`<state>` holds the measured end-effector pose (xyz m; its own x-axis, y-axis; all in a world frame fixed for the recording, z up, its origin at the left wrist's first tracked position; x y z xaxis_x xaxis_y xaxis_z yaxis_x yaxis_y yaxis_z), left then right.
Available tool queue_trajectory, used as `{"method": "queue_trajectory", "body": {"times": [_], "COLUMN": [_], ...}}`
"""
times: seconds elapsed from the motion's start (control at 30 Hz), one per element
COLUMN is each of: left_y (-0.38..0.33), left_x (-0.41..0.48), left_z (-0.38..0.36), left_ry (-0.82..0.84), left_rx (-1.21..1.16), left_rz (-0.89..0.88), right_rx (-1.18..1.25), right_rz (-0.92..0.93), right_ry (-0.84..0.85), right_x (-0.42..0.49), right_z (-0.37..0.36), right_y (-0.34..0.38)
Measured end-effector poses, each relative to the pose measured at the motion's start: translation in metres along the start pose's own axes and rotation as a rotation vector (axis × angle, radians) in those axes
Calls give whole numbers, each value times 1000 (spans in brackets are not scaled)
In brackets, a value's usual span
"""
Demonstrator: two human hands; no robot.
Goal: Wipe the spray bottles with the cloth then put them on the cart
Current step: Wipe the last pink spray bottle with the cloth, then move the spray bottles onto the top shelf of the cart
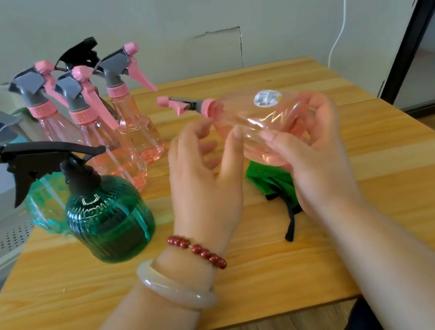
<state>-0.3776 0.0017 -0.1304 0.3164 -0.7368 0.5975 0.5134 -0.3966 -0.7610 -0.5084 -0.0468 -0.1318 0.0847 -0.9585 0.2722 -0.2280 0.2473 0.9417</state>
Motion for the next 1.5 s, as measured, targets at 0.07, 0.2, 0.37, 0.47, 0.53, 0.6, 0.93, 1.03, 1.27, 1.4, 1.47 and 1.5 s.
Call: {"method": "queue_trajectory", "body": {"times": [0.07, 0.2, 0.37, 0.47, 0.53, 0.6, 0.93, 1.03, 1.27, 1.4, 1.47, 1.5], "left_y": [3, 5, -1, 0, 3, 5, -12, -18, -38, -49, -53, -55], "left_x": [-1, 5, 6, -1, -8, -13, -18, -28, -49, -53, -54, -54], "left_z": [-3, -1, 12, 18, 21, 27, 60, 68, 109, 139, 154, 161], "left_ry": [47, 89, 119, 223, 287, 317, 382, 377, 261, 233, 206, 189], "left_rx": [-175, -429, -435, -379, -334, -292, -129, -60, 1, 32, 61, 82], "left_rz": [184, 323, 230, 134, 86, 61, 59, 51, -7, -11, -24, -31], "right_rx": [22, -24, -8, 72, 87, 58, 26, 59, -14, -144, -159, -173], "right_rz": [7, 52, 46, -91, -184, -202, -105, -89, -106, -120, -137, -153], "right_ry": [49, 209, 257, 215, 294, 331, 245, 246, 238, 154, 140, 140], "right_x": [-4, -14, -24, -23, -22, -24, -48, -64, -81, -78, -77, -78], "right_z": [-3, -9, -17, -20, -25, -28, -43, -46, -69, -94, -107, -113], "right_y": [-3, -2, 2, 1, -1, -5, 10, 14, 15, 17, 17, 16]}}
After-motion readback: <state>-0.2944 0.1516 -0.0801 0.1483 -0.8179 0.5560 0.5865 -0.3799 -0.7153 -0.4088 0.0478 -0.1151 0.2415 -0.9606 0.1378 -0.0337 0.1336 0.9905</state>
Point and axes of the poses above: each hand's wrist, its own x-axis towards the middle knuckle, its own z-axis out of the back of the hand, y = z × x, the point moved 2 cm from there along x, towards the middle knuckle, and after that the axes turned 9 degrees about -z, right-handed, at the moved point
